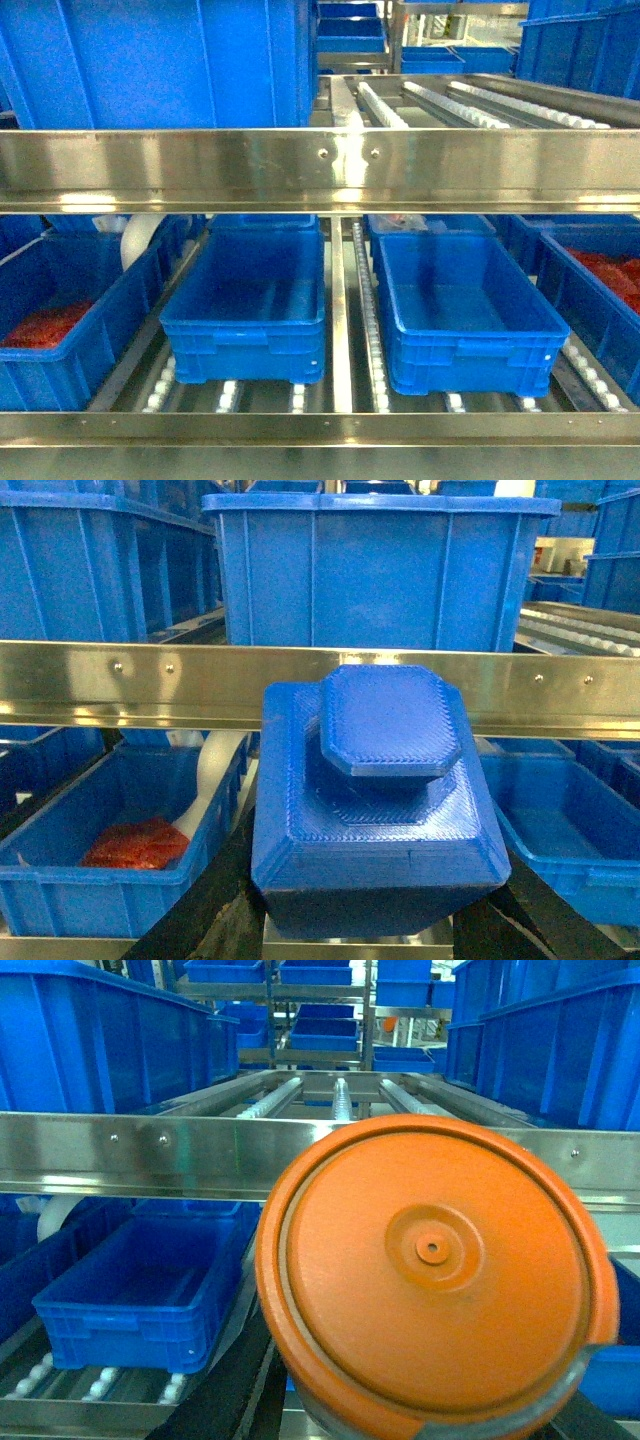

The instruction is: Sort blue parts and orange caps into right shelf containers

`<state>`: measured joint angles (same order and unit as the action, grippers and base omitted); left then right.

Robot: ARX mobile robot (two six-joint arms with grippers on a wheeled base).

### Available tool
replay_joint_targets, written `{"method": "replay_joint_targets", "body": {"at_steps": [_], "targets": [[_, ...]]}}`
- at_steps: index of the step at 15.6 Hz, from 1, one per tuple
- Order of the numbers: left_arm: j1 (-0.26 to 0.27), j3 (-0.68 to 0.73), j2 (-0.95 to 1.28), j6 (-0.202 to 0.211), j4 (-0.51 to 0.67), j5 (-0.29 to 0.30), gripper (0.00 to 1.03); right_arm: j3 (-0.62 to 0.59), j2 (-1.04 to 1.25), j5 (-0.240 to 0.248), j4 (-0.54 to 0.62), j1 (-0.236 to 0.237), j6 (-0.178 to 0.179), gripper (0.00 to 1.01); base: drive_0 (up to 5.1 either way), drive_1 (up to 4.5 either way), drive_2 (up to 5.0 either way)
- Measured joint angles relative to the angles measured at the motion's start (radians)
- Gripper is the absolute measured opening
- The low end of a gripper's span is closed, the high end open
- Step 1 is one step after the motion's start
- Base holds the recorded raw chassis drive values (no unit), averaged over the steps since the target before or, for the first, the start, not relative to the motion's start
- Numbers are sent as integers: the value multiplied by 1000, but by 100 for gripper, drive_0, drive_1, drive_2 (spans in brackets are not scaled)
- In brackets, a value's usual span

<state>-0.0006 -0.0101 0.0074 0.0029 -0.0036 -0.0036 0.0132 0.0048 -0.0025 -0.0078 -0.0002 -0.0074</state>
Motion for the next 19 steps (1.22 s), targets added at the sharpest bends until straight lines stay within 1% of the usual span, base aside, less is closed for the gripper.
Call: {"method": "replay_joint_targets", "body": {"at_steps": [11, 14, 19], "targets": [[0, 0, 0, 0, -2, 2, 42, 0, 0, 2, 2, 0, 0, 42, 0, 0, 0], [0, 0, 0, -2, -3, 3, 42, 0, 0, 2, 1, 0, 7, 42, 0, 0, 0], [0, 0, 0, -2, -5, 3, 42, 0, 0, 2, 0, 0, 8, 42, 0, 0, 0]]}}
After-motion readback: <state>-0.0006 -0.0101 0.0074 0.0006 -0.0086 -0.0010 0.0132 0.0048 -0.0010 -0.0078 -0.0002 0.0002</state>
